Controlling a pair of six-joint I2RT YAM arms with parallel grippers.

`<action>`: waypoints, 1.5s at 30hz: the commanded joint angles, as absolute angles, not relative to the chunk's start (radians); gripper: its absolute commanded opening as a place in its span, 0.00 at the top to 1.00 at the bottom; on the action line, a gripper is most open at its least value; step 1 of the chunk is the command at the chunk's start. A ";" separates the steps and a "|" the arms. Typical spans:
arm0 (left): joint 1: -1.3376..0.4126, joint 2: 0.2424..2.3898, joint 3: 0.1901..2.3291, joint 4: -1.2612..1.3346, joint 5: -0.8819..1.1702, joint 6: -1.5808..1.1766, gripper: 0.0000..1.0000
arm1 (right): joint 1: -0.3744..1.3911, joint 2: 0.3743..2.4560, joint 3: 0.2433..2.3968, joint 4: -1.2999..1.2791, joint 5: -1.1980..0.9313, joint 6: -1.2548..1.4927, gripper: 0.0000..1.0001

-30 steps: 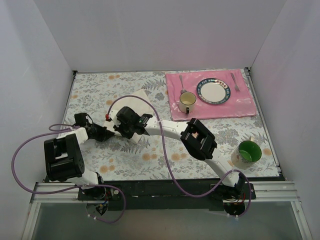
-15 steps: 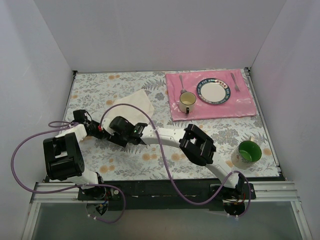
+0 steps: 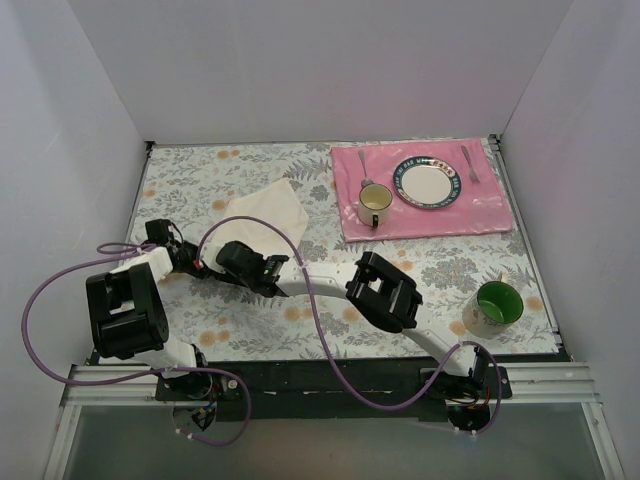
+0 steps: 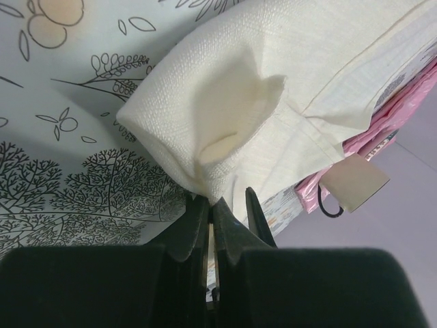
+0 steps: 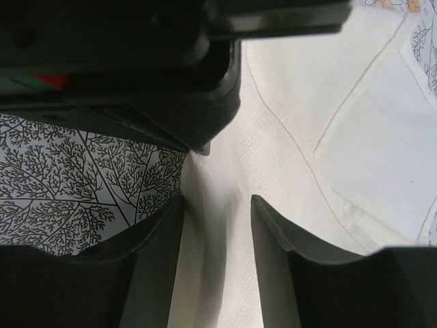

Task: Fold the napkin, place the utensils inside, and roll it up
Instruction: Roll the napkin with the utensil

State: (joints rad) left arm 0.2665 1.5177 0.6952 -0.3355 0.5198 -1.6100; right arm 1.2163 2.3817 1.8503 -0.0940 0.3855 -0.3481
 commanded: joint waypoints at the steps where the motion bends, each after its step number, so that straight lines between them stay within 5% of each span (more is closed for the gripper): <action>1: 0.278 1.517 0.729 -0.339 0.552 -1.595 1.00 | 1.223 2.381 1.838 -0.063 0.388 -0.348 0.44; 16: 0.285 1.517 0.733 -0.344 0.568 -1.594 1.00 | 1.220 2.352 1.845 -0.086 0.360 -0.311 0.30; 29: 0.293 1.512 0.723 -0.350 0.569 -1.591 1.00 | 1.181 2.390 1.819 -0.025 0.347 -0.314 0.57; 37: 0.299 1.493 0.713 -0.334 0.554 -1.566 1.00 | 1.143 2.396 1.926 -0.141 0.173 -0.246 0.91; 39: 0.299 1.462 0.715 -0.336 0.520 -1.548 0.95 | 1.105 2.434 1.998 -0.257 0.071 -0.175 0.99; 45: 0.299 1.391 0.732 -0.377 0.425 -1.482 0.72 | 1.008 2.473 2.095 -0.357 -0.240 -0.022 0.99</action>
